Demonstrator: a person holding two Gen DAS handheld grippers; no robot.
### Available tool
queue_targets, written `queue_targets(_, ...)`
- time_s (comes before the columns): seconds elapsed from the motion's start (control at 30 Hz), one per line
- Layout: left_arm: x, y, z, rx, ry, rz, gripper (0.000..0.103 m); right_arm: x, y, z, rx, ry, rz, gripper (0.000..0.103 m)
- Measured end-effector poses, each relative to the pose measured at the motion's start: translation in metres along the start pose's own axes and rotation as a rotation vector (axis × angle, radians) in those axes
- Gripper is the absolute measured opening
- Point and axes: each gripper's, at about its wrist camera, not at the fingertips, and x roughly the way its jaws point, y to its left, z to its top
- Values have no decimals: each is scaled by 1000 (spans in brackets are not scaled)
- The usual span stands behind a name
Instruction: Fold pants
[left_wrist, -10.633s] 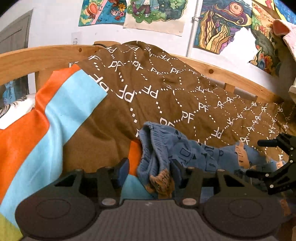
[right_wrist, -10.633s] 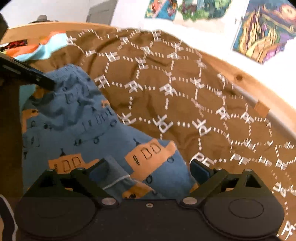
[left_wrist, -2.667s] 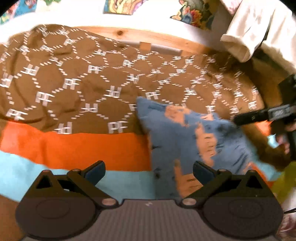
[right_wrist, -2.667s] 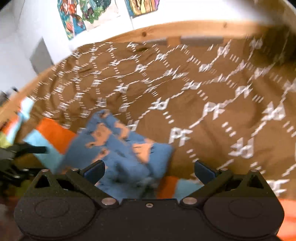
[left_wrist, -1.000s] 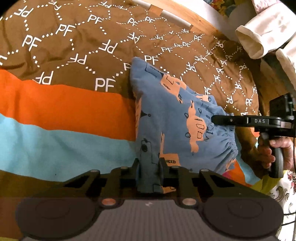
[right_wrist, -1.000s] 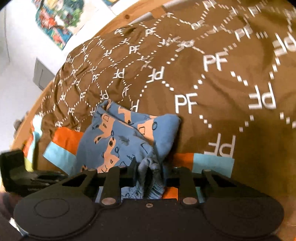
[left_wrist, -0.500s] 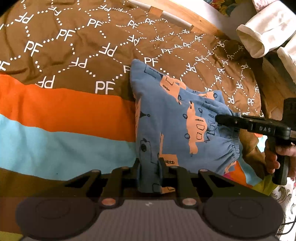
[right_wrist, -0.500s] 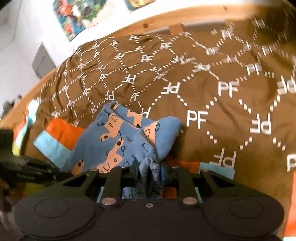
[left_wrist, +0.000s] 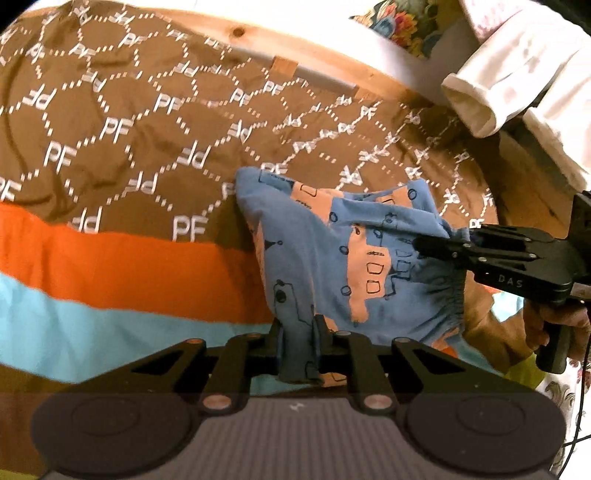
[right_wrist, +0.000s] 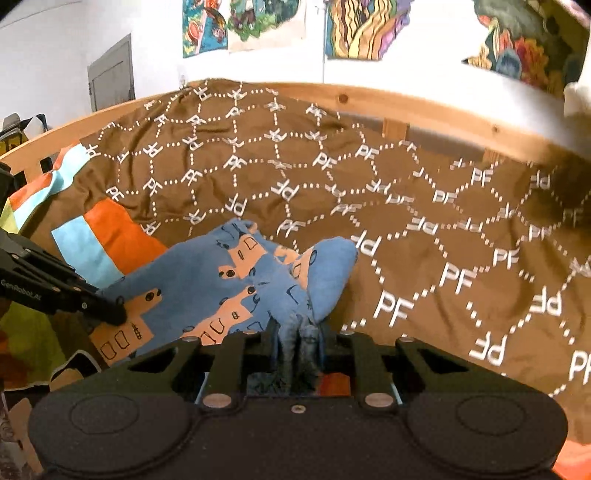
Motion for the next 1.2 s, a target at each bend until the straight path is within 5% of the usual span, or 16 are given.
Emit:
queue_targets(0.33, 1, -13, 59, 79, -133, 3, 16, -13, -18, 45, -60, -104, -46, 19)
queue_targets(0.67, 37, -7, 113, 49, -157, 14, 16, 34, -68, 97, -31, -98, -89, 19)
queue_targets(0.83, 69, 1, 117, 55, -123, 23, 16, 60, -82, 101, -25, -69, -100, 19)
queue_targets(1.03, 100, 11, 105, 75, -58, 65, 16, 104, -102, 88, 20, 62, -107, 20)
queue_targets(1.2, 104, 14, 102, 76, -52, 64, 17, 105, -112, 80, 86, 50, -80, 24)
